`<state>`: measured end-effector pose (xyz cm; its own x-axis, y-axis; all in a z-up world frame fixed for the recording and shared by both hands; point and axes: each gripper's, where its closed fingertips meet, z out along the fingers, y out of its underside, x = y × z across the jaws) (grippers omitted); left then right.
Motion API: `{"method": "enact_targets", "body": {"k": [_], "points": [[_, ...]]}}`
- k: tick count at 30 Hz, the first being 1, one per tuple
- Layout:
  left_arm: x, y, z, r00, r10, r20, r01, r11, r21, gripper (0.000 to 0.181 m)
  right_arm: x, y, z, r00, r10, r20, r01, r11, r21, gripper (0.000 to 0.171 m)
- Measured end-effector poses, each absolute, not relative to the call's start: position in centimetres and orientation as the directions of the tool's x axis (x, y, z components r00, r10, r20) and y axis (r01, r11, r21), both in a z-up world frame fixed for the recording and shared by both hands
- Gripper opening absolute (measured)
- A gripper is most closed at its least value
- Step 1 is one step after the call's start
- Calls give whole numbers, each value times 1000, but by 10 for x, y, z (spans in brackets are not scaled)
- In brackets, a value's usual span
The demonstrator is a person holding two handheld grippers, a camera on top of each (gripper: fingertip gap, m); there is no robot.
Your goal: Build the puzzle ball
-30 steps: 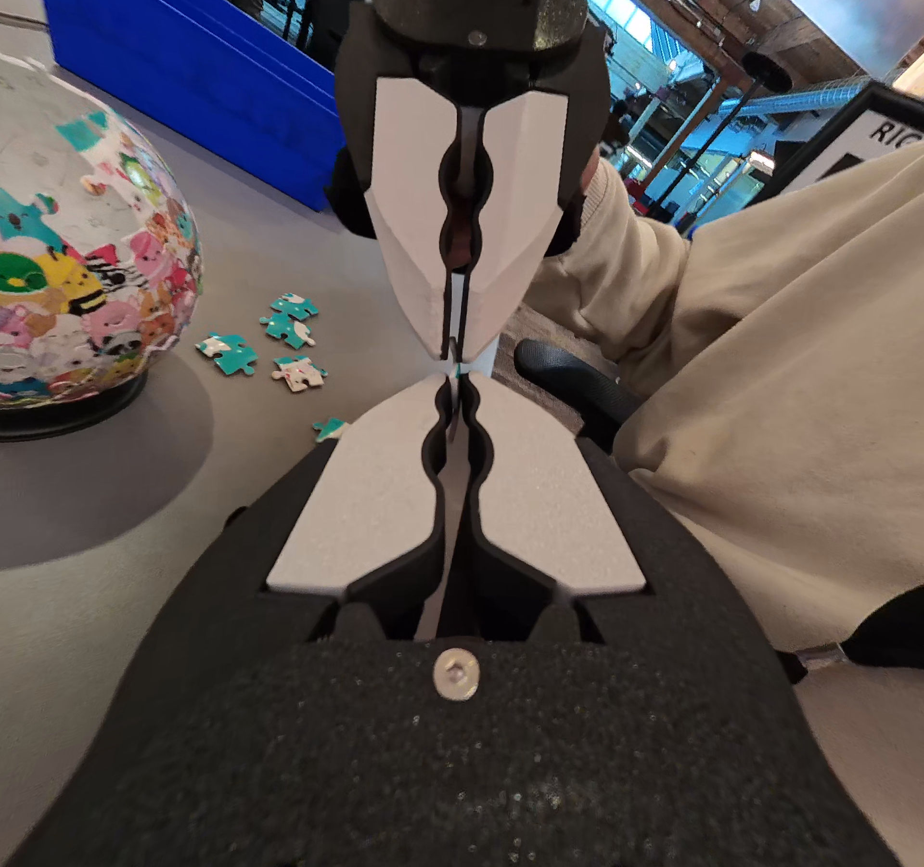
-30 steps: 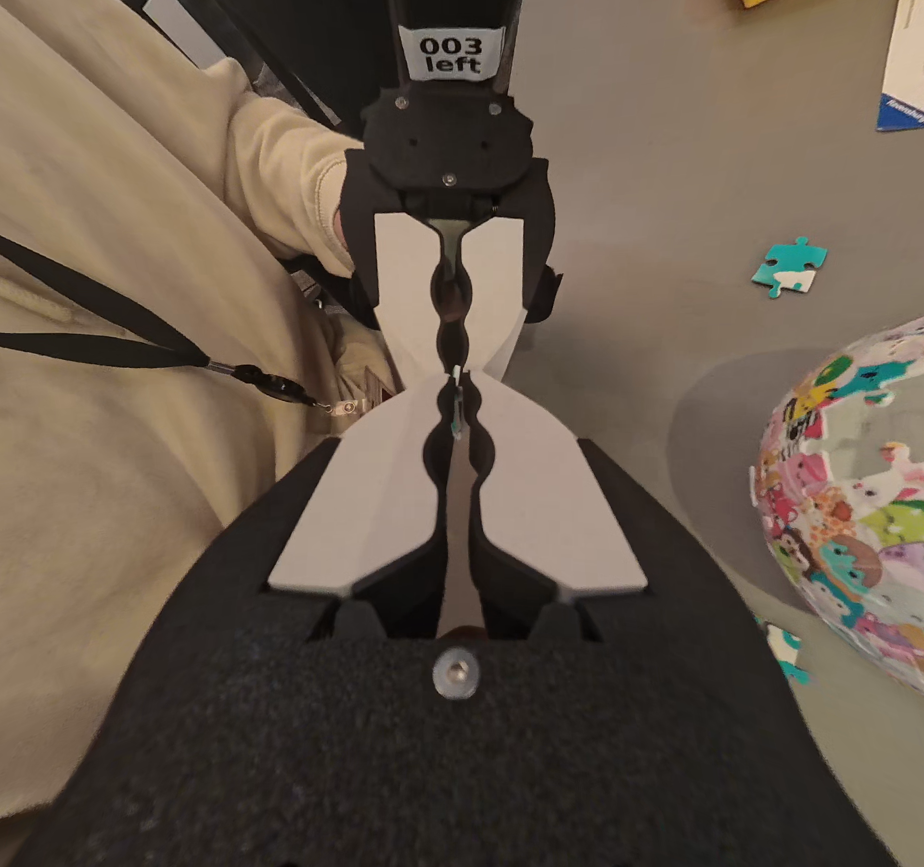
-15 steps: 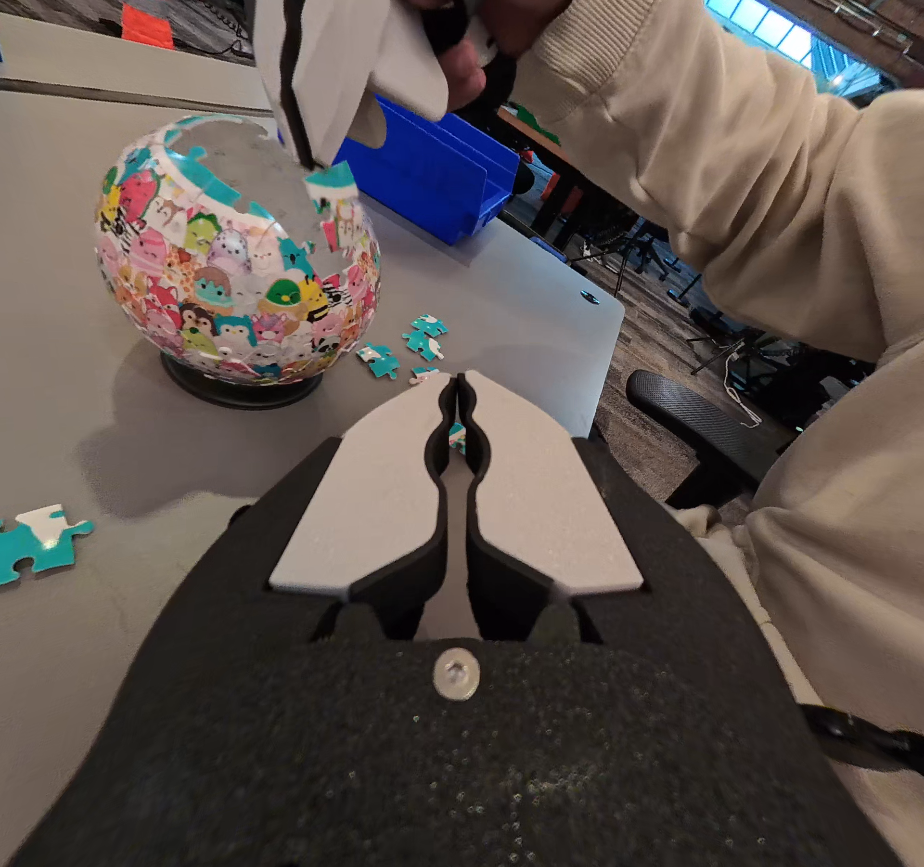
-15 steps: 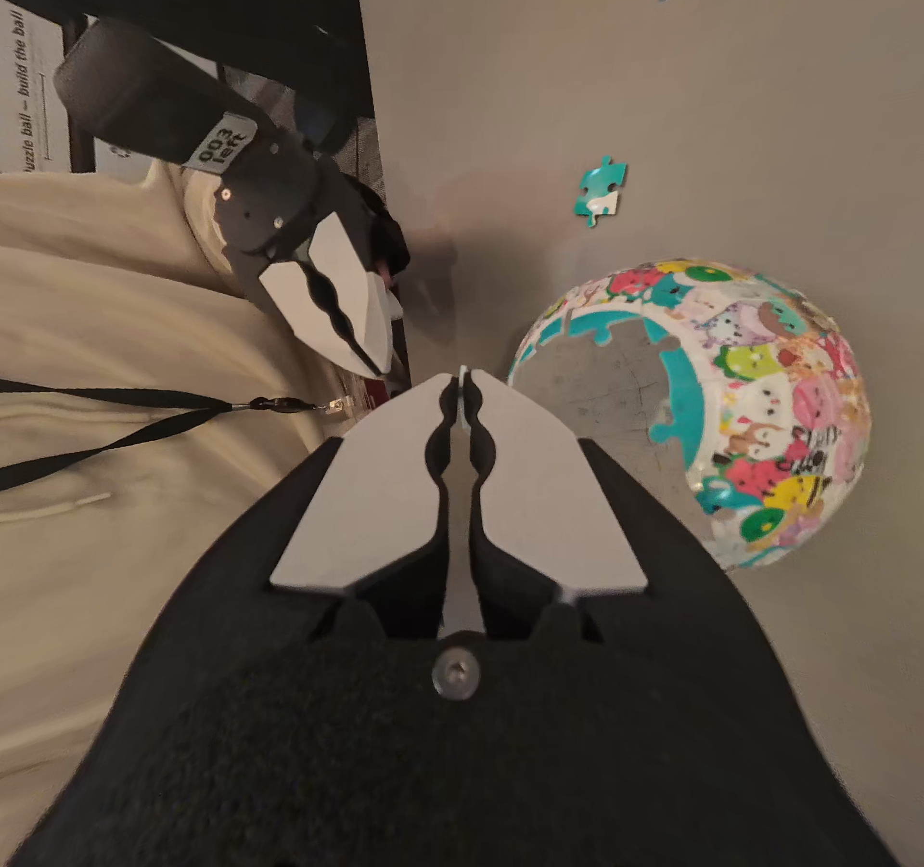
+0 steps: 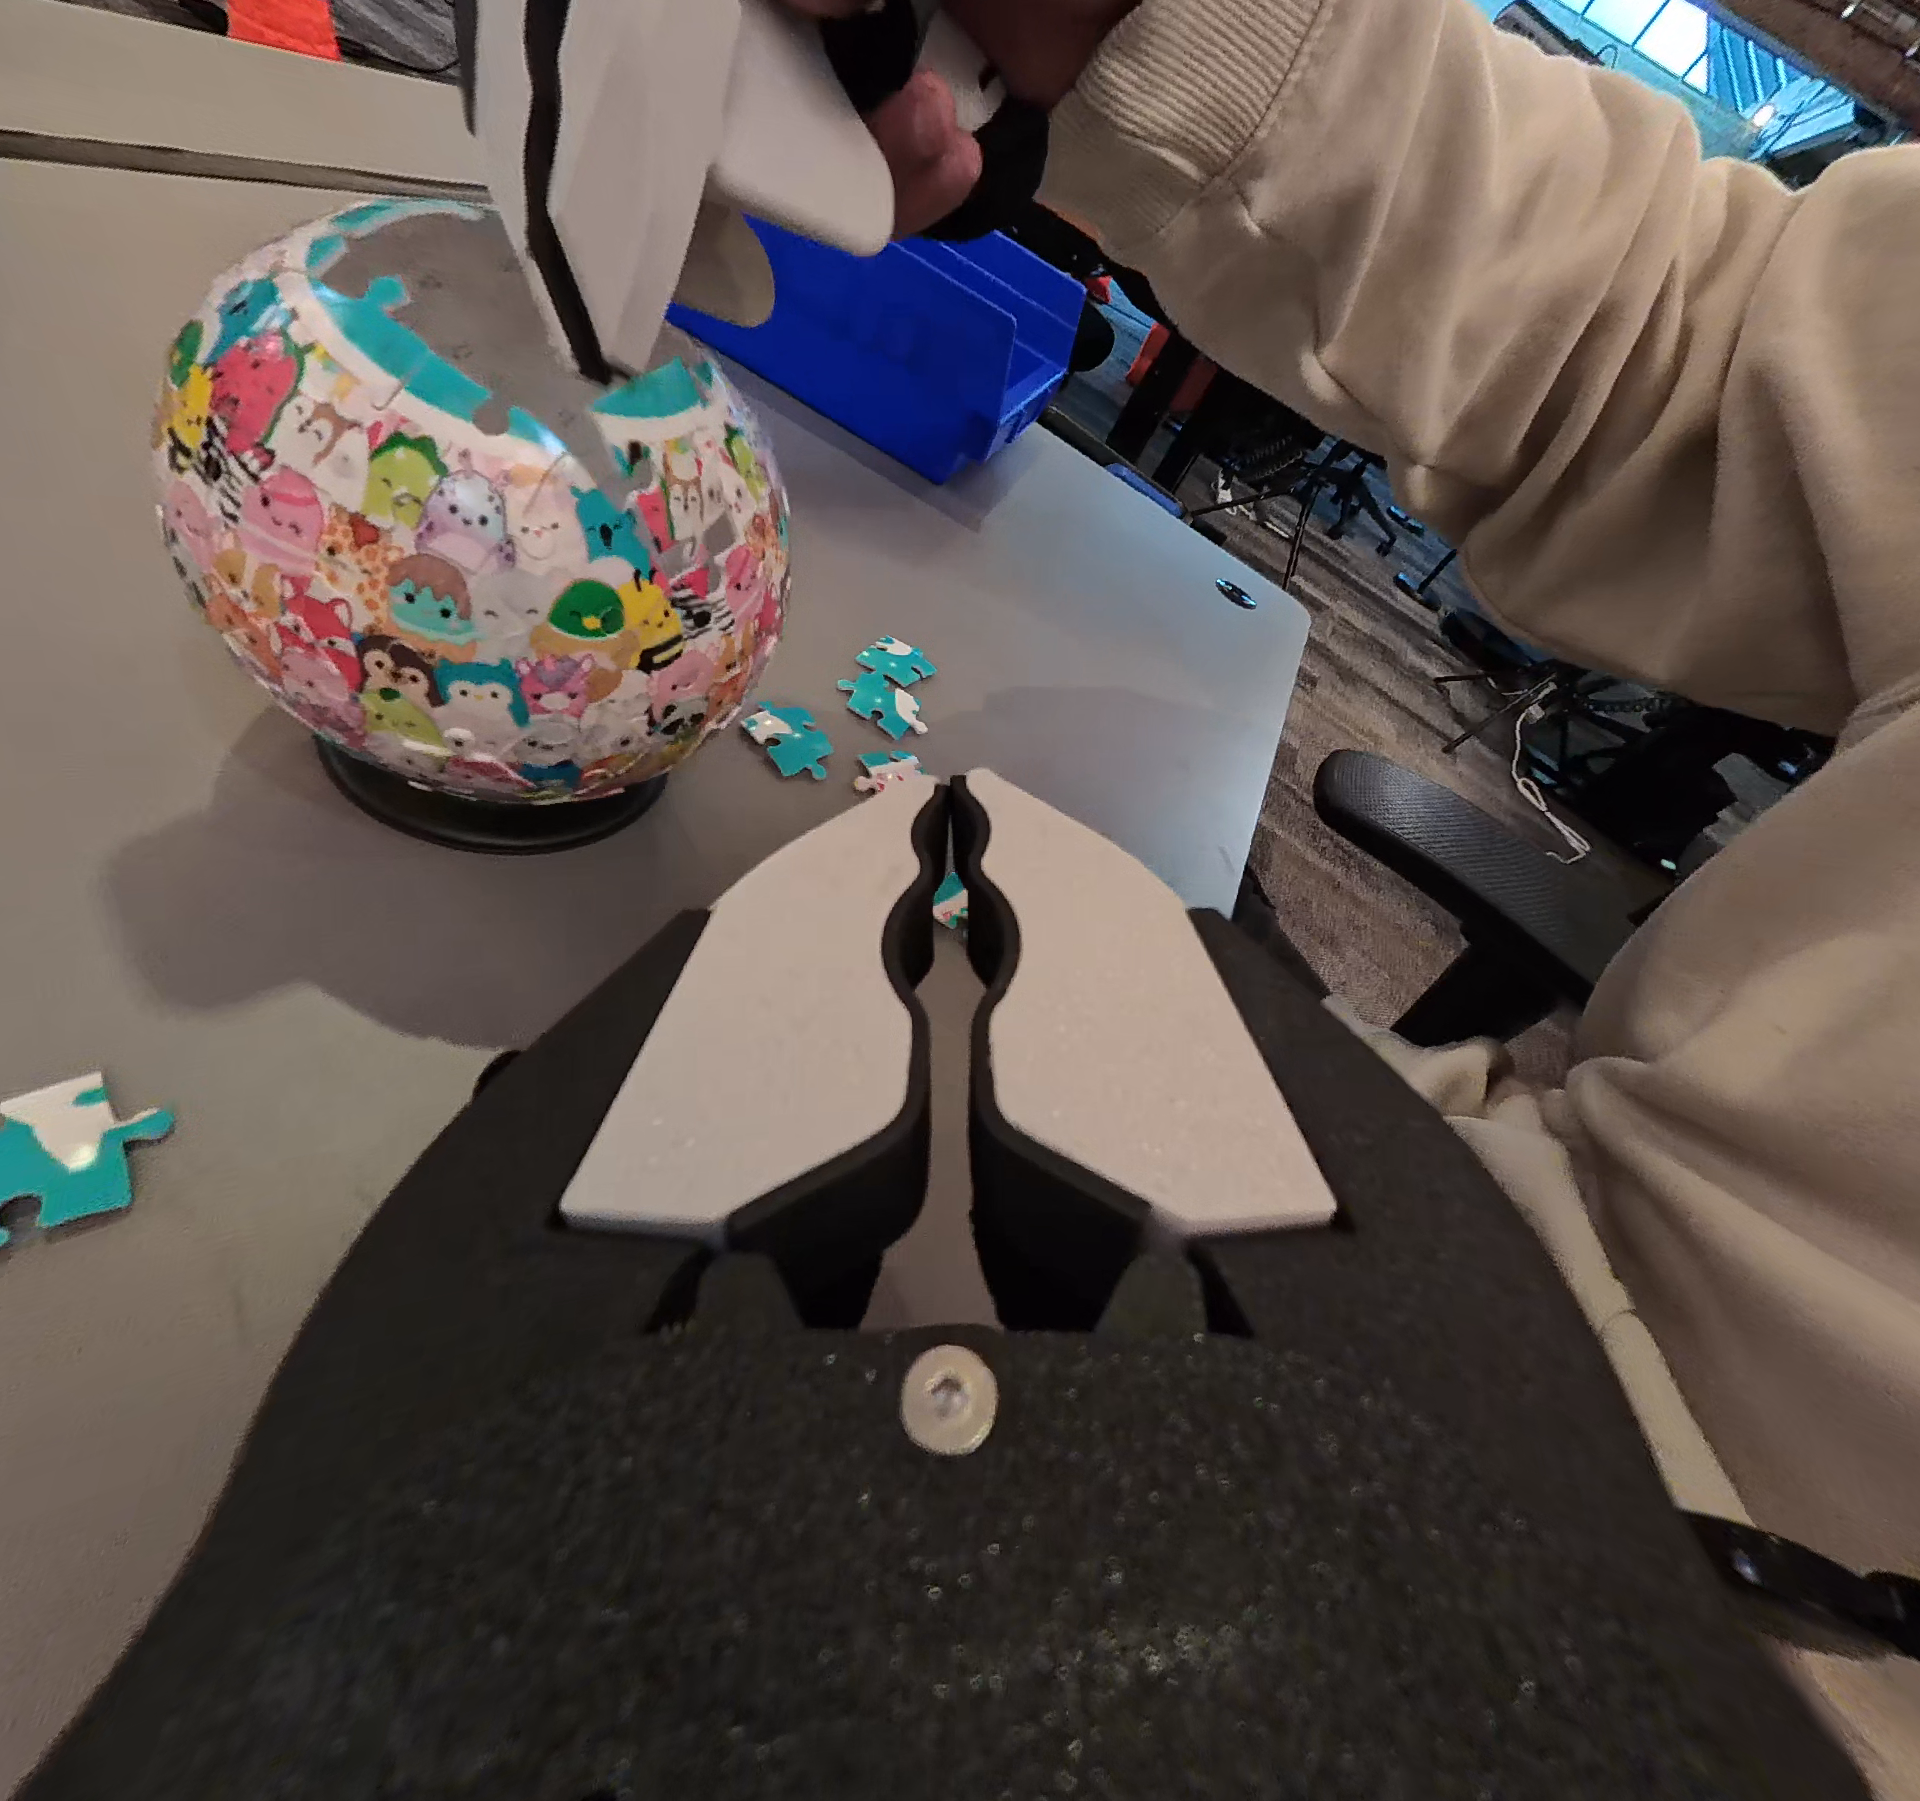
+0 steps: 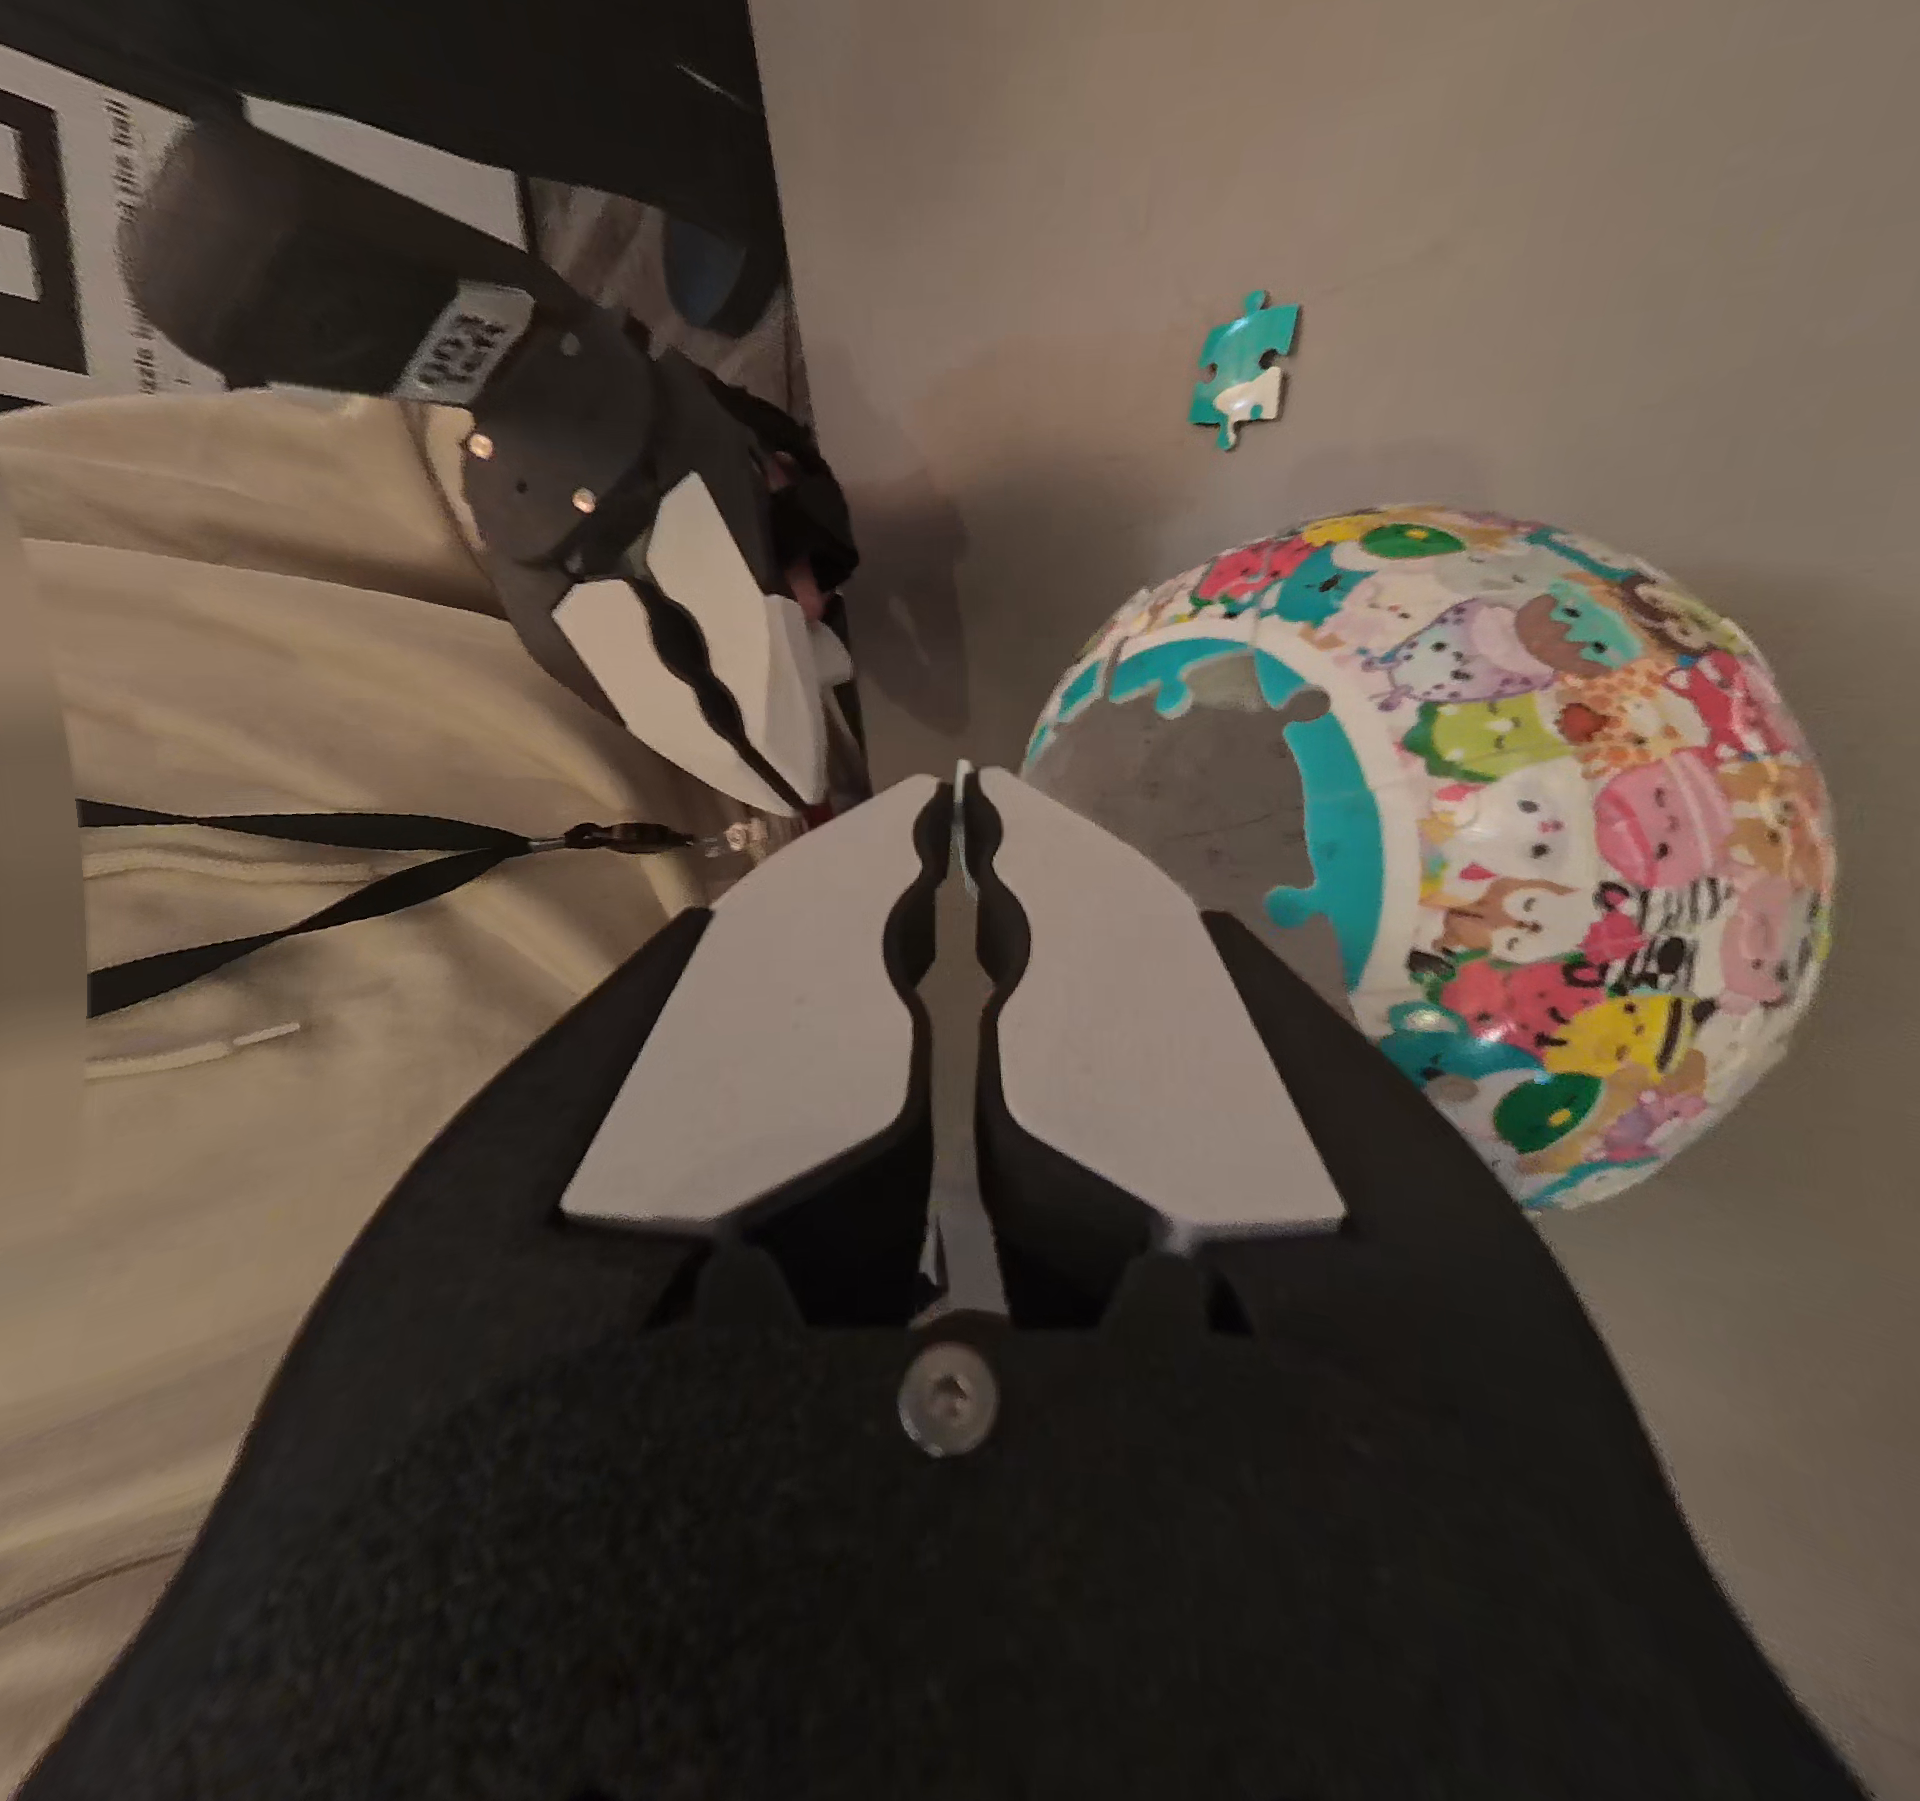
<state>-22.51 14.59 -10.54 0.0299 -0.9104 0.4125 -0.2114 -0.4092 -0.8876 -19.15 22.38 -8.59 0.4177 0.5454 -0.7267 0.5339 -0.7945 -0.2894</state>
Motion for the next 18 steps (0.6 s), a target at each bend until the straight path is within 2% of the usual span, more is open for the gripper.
{"method": "enact_targets", "body": {"k": [6, 13, 18], "points": [[-220, 143, -107, 27, -924, 382, -229, -378, -897, 0, -193, 218, -82, 402, 449, -798, 494, -840, -224, 2], [-220, 144, -108, 33, -925, 379, -230, -376, -898, 0, -191, 223, -89, 431, 579, -692, 547, -778, -309, 2], [-212, 152, -110, 64, -936, 346, -237, -351, -906, 0, -188, 224, -93, 447, 612, -652, 572, -756, -317, 2]]}}
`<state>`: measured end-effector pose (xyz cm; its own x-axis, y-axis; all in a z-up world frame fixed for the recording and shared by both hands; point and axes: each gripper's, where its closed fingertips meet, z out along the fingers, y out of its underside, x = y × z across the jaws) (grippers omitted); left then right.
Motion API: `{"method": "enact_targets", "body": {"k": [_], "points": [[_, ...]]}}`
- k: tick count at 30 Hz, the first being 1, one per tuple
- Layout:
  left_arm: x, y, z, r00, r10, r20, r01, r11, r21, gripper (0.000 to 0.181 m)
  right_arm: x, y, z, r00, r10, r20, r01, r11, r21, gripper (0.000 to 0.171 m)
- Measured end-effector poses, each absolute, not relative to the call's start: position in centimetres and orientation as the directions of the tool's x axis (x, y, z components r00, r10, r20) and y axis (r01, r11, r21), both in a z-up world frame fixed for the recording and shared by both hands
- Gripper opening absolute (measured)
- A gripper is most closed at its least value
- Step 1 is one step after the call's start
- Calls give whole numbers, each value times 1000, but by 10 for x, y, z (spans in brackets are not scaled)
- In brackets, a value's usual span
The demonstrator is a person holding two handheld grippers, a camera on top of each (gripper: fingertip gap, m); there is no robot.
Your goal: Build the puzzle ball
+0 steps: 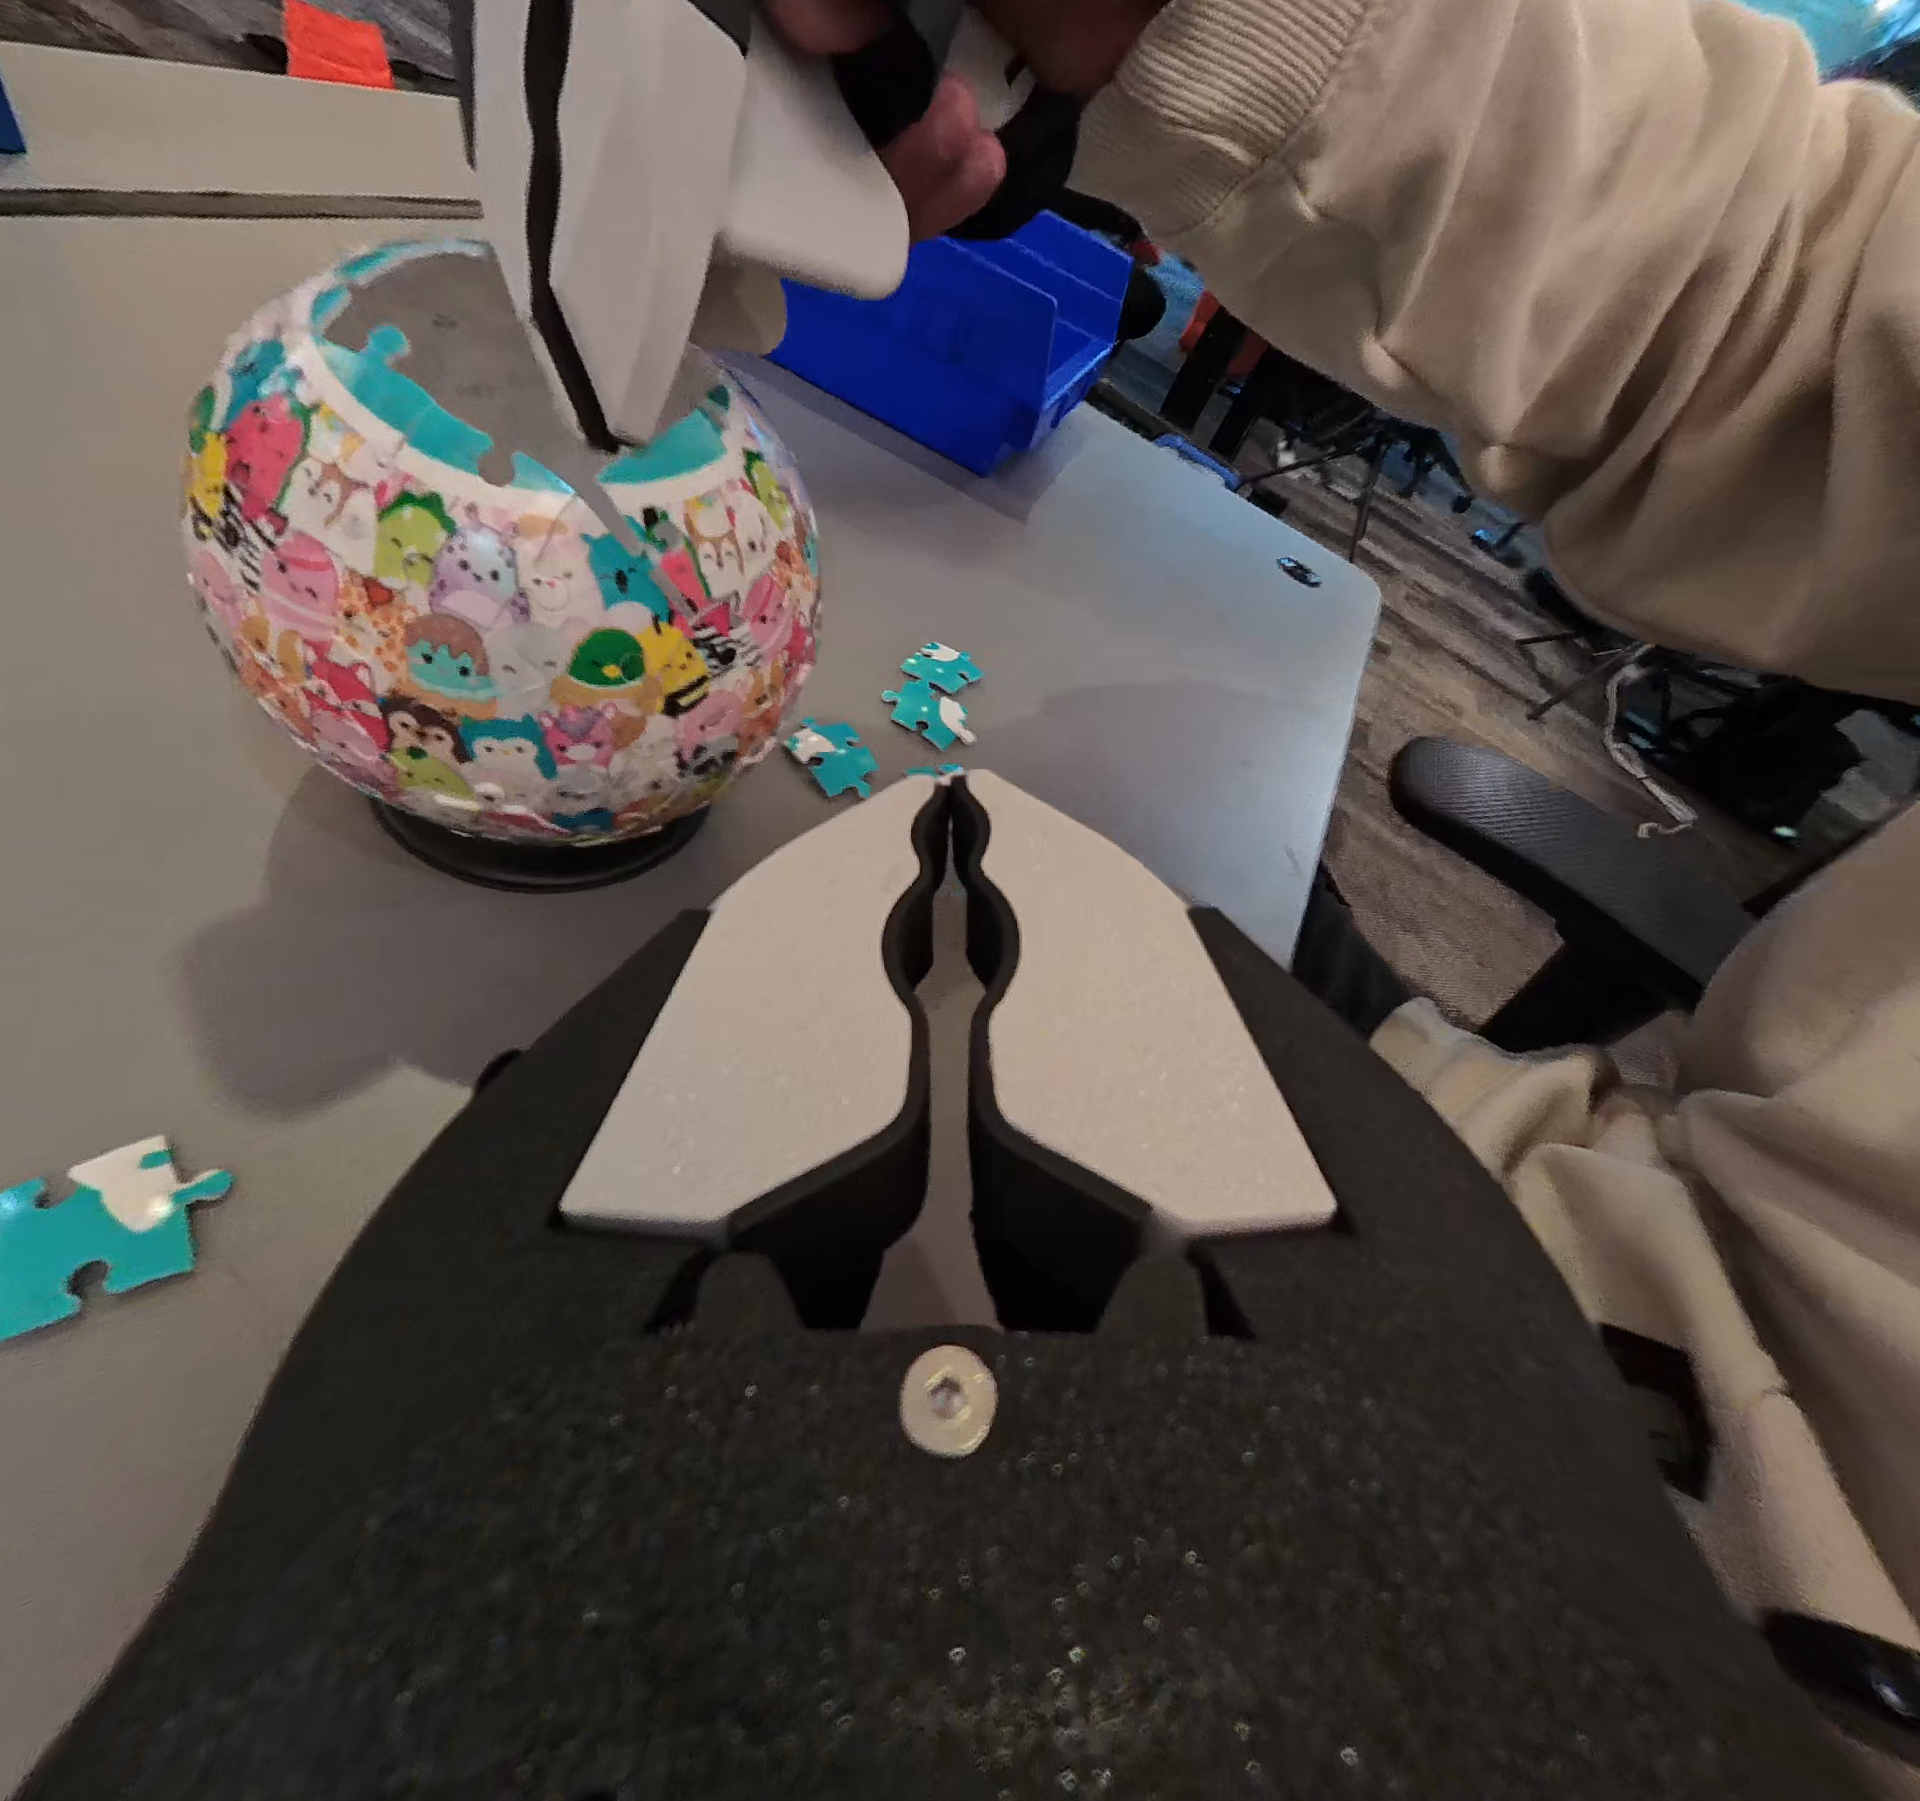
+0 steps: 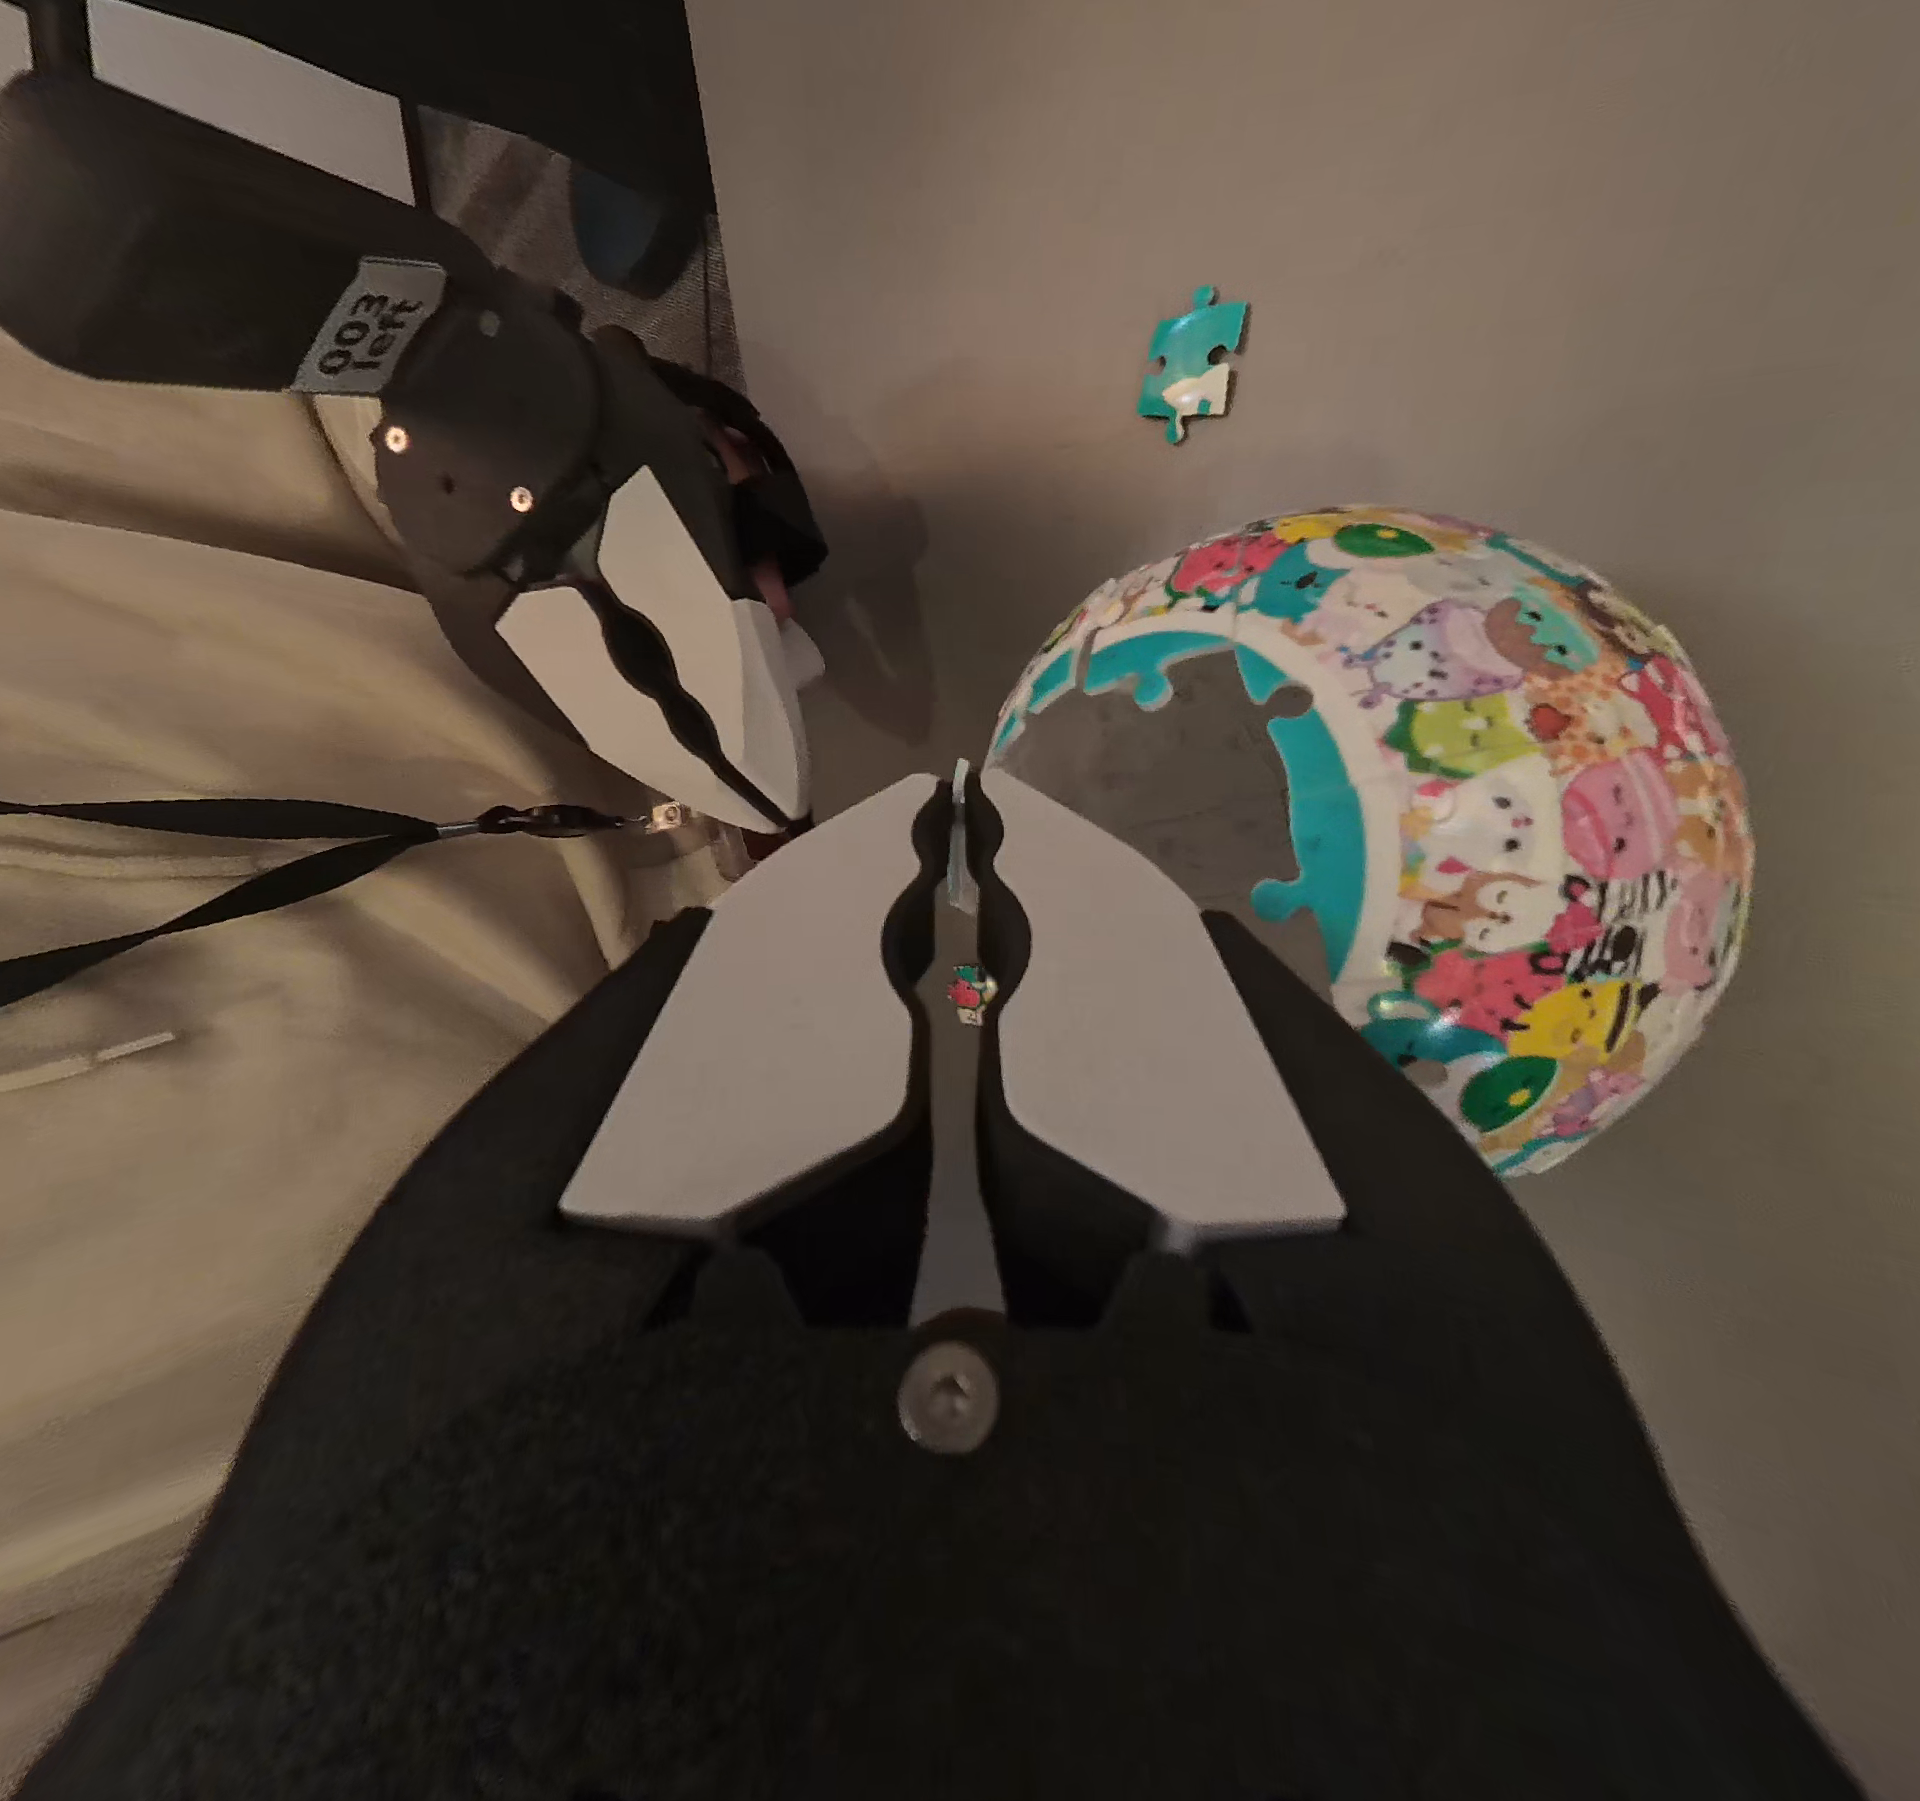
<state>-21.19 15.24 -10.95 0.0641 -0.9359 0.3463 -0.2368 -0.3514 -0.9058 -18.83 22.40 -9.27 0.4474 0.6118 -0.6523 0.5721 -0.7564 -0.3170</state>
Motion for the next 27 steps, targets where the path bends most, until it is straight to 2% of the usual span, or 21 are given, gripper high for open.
{"method": "enact_targets", "body": {"k": [18, 27], "points": [[-170, 181, -110, 231, -953, 197, -276, -258, -926, 0, -185, 226, -95, 403, 680, -612, 592, -704, -393, 2], [-163, 193, -113, 274, -932, 236, -280, -312, -908, 0, -185, 226, -95, 378, 714, -589, 612, -670, -420, 3]]}}
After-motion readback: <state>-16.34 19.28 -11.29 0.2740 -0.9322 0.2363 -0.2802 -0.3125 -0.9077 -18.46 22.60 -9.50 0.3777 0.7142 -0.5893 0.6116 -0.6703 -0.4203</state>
